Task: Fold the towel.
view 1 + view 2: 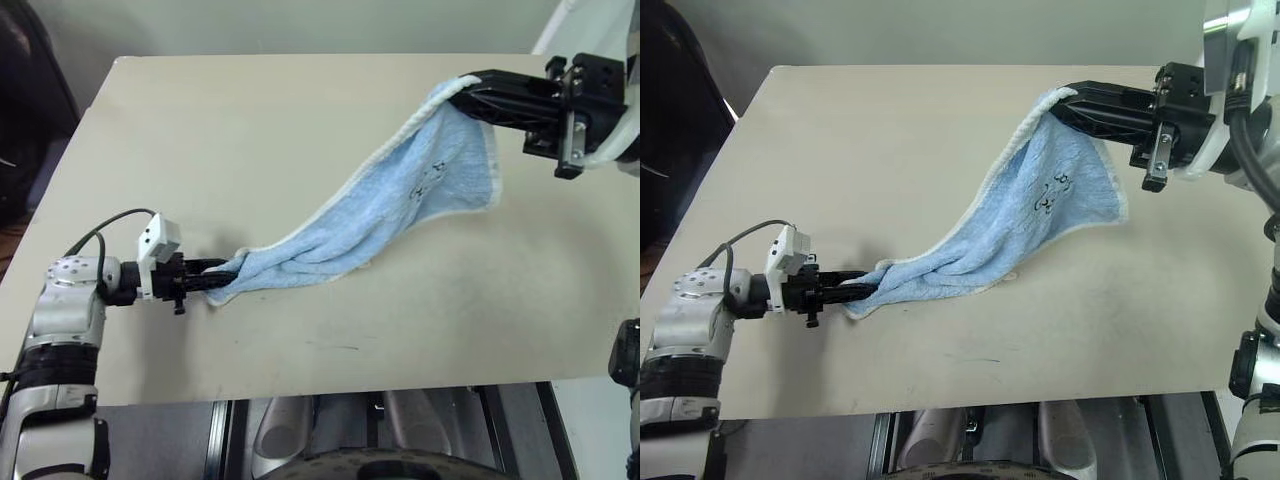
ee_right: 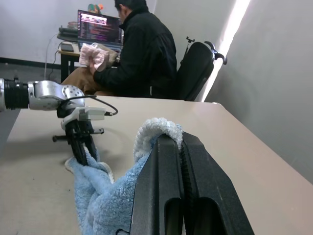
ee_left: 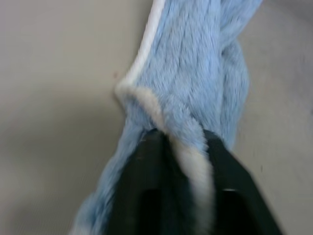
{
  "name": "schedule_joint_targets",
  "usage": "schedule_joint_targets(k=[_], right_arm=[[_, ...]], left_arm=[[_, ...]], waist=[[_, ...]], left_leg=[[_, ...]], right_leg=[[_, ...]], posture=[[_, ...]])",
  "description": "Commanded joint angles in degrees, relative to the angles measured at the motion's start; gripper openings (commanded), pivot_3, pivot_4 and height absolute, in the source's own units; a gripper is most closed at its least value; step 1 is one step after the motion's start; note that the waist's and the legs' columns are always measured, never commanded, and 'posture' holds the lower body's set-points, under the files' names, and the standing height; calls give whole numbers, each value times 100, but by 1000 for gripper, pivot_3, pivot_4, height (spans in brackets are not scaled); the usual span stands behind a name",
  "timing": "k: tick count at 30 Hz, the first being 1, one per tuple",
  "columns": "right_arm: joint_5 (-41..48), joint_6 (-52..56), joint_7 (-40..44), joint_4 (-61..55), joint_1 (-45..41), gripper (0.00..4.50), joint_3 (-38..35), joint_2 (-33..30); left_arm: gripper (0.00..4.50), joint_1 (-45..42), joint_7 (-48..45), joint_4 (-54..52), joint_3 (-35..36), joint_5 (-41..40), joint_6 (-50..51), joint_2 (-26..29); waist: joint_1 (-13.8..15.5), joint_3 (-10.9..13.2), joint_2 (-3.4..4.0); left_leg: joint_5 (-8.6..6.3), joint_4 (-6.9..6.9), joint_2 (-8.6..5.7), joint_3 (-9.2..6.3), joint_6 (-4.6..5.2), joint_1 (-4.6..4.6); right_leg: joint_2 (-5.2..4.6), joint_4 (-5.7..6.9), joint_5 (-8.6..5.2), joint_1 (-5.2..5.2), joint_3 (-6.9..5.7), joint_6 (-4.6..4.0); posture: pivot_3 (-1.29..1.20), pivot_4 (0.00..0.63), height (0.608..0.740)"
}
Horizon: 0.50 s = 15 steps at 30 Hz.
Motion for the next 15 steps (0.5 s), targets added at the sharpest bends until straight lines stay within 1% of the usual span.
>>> schedule_joint_targets(k=[1, 4, 5, 6, 7, 8, 9, 11, 12, 15], right_arm=[[-9, -112, -81, -191, -3, 0, -39, 5], [-15, -126, -92, -204, 16, 0, -28, 2], [-16, -127, -93, -206, 18, 0, -29, 2], [-17, -128, -93, -207, 19, 0, -29, 3], [-18, -128, -93, -208, 20, 0, -29, 4], [-40, -139, -84, -220, 33, 0, -13, -6], [-43, -133, -96, -233, 44, 0, -11, -7], [-39, -124, -114, -248, 53, 0, -14, -6], [-31, -121, -124, -246, 54, 0, -21, -4], [-5, -114, -152, -243, 57, 0, -43, -1]], left_arm=[[2553, 114, 207, -102, 253, -93, -385, -2], [3668, 159, 260, -94, 223, -102, -533, 29], [3977, 164, 271, -90, 211, -116, -551, 36], [4395, 168, 279, -87, 202, -127, -565, 42], [4472, 170, 285, -84, 196, -134, -574, 47], [4472, 154, 383, 10, 255, -101, -822, -16], [4472, -38, 356, 319, 339, -208, -635, 15], [4472, -365, 317, 777, 451, -448, -143, 85], [4472, -514, 253, 903, 467, -605, 282, 141], [4472, -693, 100, 879, 452, -926, 1156, 235]], waist=[[-9, 0, 0], [-28, 0, 0], [-28, 0, 0], [-28, 0, 0], [-28, 0, 0], [-29, 0, 0], [-28, 0, 0], [-19, 0, 0], [-18, 0, 0], [-19, 0, 0]], left_leg=[[0, -1, 2, 0, -1, -1], [-2, -1, 3, 1, -4, 1], [-2, -1, 3, 1, -4, 0], [-2, -1, 3, 1, -4, 0], [-2, -1, 3, 1, -4, 0], [-2, -1, 3, 0, -4, 0], [-2, -1, 3, 0, -4, 0], [-1, -1, 3, -2, -4, 2], [0, -1, 3, -4, -4, 2], [0, 0, 2, -4, -5, -1]], right_leg=[[1, 0, 0, -1, -1, 0], [3, -1, -1, 0, -1, 0], [3, -1, -1, 0, -1, 1], [2, -1, -1, 0, -1, 1], [2, -1, -1, 0, -1, 1], [2, -1, -1, 0, -1, 1], [2, -1, -1, 1, -1, 1], [2, 0, -1, 2, -2, 0], [2, 1, 1, 2, -4, -3], [2, -1, 2, 2, -5, -3]], posture=[[0, 150, 703], [0, 150, 703], [0, 150, 703], [0, 150, 703], [0, 150, 703], [0, 150, 703], [0, 150, 703], [0, 150, 703], [0, 150, 703], [0, 150, 703]])
